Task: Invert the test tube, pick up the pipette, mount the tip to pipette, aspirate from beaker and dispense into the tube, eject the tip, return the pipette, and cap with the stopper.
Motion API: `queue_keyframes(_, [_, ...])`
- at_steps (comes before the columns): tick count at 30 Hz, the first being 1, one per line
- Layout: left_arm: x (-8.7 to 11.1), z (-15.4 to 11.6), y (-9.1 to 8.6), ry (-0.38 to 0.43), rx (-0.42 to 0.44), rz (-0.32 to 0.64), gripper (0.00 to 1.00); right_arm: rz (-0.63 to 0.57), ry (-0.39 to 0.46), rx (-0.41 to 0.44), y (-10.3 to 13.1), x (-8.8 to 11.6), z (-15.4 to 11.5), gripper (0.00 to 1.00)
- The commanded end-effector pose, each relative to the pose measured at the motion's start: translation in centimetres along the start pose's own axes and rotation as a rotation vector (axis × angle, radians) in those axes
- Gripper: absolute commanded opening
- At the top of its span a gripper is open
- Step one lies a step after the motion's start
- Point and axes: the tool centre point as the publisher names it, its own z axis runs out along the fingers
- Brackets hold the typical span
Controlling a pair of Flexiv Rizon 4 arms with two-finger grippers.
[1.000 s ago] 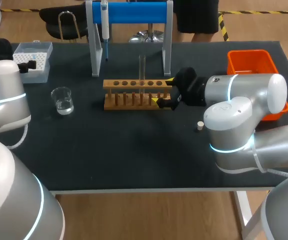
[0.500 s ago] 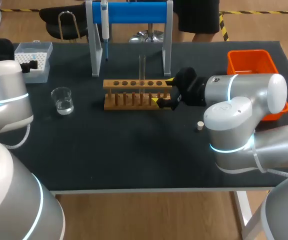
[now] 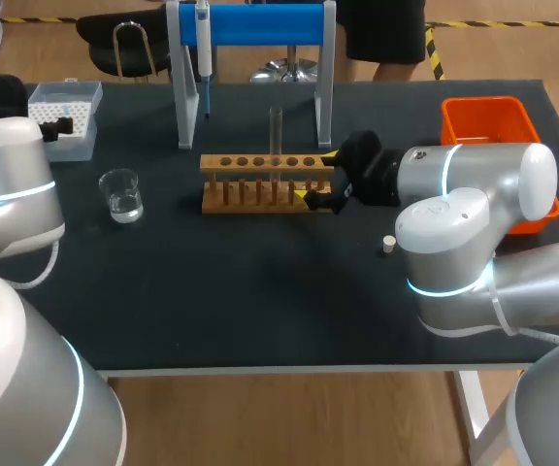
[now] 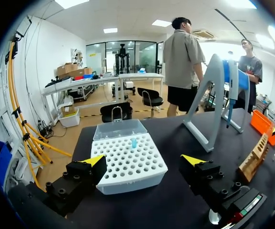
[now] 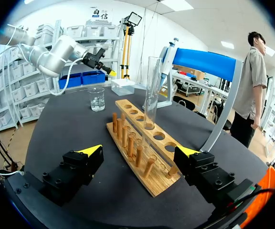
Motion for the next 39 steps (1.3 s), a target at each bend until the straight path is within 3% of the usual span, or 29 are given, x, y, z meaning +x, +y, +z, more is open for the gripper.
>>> queue_keyframes(1, [0.0,0.3,0.1,-0.003,0.013,0.002,1.00,0.000,-0.001,0.003,0.0,0.0,0.0,1.00])
queue_keyframes(16, [0.0,3.3,-0.7,-0.009,0.019,-0.007,1.00,0.000,-0.001,0.003,0.0,0.0,0.0,1.00])
queue_keyframes(30, [-1.3,5.4,-1.6,-0.029,0.036,-0.027,1.00,0.000,-0.001,0.003,0.0,0.0,0.0,1.00])
queue_keyframes(32, [-1.4,5.5,-1.7,-0.029,0.040,-0.028,0.95,0.000,-0.001,0.003,0.0,0.0,0.0,1.00])
queue_keyframes(33, [-1.4,5.6,-1.8,-0.028,0.042,-0.028,0.88,0.000,-0.001,0.003,0.0,0.0,0.0,1.00])
queue_keyframes(34, [-1.4,5.7,-1.9,-0.027,0.043,-0.027,0.75,0.000,-0.001,0.003,0.0,0.0,0.0,1.00])
queue_keyframes(35, [-1.5,5.8,-1.9,-0.027,0.044,-0.027,0.71,0.000,-0.001,0.003,0.0,0.0,0.0,1.00])
queue_keyframes(39, [-1.5,6.1,-1.9,-0.021,0.045,-0.030,0.63,0.000,-0.001,0.003,0.0,0.0,0.0,1.00])
